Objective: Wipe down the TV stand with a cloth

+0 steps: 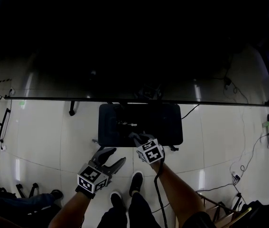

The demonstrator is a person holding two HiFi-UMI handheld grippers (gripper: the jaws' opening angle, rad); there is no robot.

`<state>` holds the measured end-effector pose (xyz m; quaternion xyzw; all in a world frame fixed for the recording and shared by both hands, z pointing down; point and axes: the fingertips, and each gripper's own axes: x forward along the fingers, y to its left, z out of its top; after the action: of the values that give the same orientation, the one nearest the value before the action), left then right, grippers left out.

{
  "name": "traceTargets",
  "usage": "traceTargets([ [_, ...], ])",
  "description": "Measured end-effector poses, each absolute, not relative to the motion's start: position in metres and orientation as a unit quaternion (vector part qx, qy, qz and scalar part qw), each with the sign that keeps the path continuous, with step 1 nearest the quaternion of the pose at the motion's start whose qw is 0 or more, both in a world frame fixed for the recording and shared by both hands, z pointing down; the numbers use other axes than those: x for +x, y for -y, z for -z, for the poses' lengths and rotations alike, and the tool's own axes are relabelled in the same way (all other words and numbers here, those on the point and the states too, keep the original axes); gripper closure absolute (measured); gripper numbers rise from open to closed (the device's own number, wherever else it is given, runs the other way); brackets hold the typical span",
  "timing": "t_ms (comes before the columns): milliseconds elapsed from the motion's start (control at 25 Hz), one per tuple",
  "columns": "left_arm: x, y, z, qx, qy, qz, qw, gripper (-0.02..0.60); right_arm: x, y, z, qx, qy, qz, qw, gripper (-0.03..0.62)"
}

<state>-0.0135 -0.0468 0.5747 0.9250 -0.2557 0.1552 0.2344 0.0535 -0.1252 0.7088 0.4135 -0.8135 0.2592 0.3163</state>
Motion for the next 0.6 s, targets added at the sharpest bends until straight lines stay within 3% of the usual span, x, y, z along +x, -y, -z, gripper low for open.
traceTargets([
  [240, -0.023, 0.042, -0.581, 0.923, 0.259, -0.157, 0.238, 0.336, 0.025, 0.109, -0.737, 0.377, 0.817, -0.251, 0.356, 0.542],
  [600, -0.019, 0.04, -0.581, 0.925, 0.249, -0.164, 0.237, 0.336, 0.137, 0.098, -0.738, 0.456, 0.771, -0.277, 0.348, 0.542],
])
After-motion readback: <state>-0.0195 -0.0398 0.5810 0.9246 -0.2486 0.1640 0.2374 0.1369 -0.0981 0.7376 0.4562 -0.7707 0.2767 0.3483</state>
